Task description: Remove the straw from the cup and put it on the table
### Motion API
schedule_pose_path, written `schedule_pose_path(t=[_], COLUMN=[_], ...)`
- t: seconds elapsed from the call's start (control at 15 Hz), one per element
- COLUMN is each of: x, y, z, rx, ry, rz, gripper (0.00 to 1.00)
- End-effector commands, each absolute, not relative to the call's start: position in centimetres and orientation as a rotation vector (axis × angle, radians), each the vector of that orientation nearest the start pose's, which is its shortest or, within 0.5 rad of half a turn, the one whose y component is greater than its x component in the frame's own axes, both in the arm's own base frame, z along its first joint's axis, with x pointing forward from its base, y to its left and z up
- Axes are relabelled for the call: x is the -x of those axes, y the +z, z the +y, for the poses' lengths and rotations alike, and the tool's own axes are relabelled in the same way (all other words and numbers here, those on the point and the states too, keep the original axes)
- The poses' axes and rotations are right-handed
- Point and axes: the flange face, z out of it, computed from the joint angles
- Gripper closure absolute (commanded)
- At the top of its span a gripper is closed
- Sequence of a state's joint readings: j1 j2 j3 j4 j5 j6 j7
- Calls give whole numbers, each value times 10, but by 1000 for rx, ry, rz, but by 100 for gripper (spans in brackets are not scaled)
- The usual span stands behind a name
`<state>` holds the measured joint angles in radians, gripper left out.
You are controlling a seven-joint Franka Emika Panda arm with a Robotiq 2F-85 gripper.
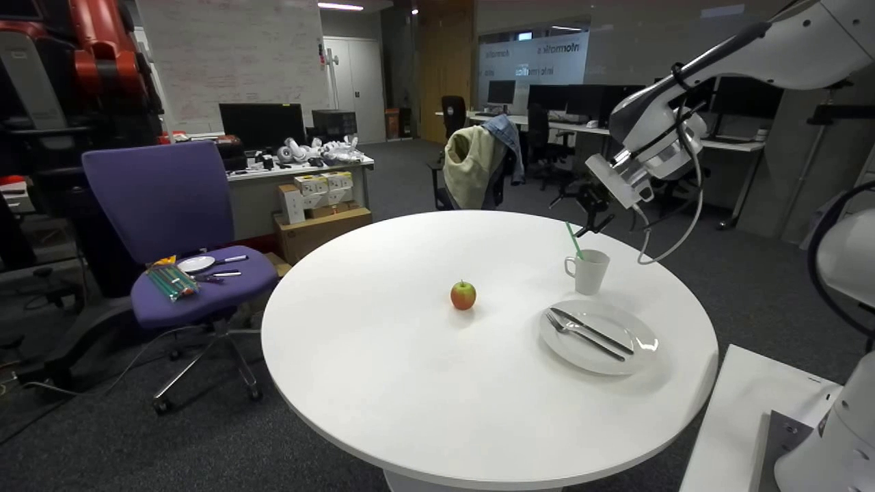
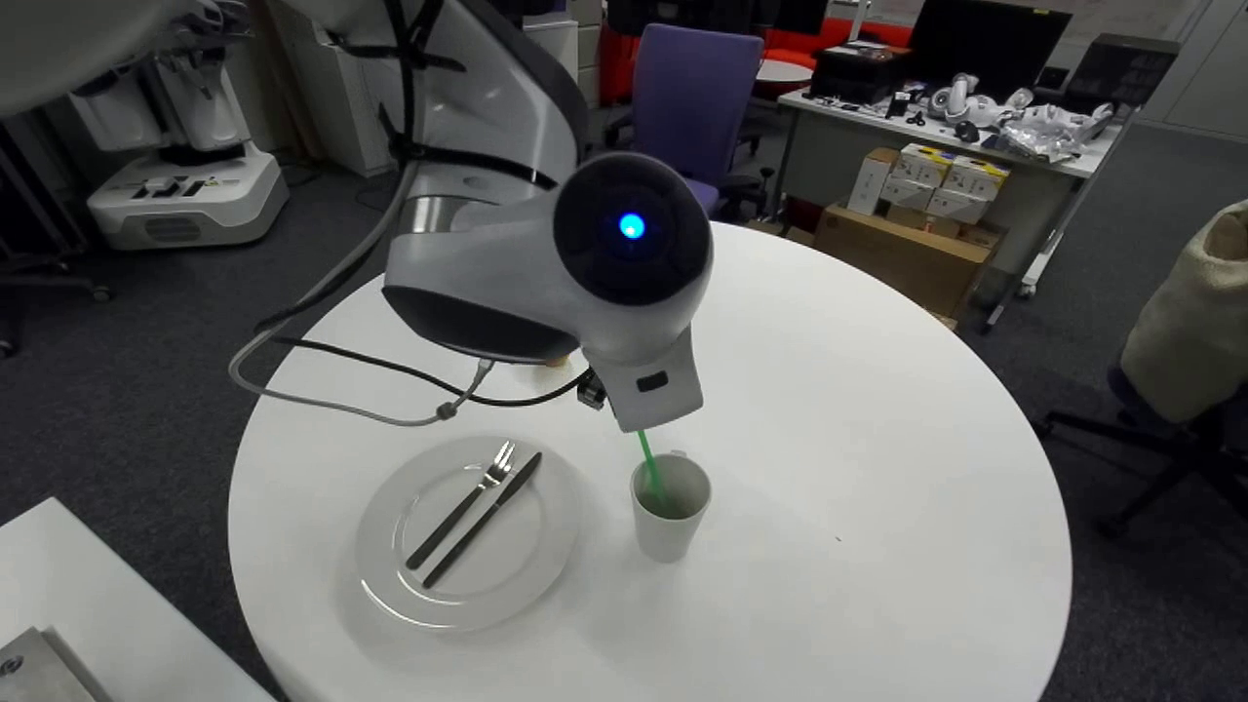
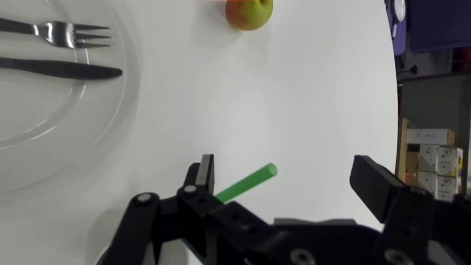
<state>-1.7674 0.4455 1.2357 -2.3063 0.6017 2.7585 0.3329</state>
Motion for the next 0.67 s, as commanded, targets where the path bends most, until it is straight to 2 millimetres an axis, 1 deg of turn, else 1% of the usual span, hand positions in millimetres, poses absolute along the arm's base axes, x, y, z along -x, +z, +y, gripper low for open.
schedule_pose_path(t=[0.0, 0.2, 0.27, 0.4, 0.6], x=[-444, -429, -434, -427, -429], y=[304, 314, 298, 305, 310], z=[-318, -336, -329, -341, -339], rx=[1755, 1742, 1726, 1724, 1738], ry=[-222, -163, -177, -169, -173], rz=[1586, 1559, 1567, 1564, 1563], gripper=[0, 0, 0, 0, 0])
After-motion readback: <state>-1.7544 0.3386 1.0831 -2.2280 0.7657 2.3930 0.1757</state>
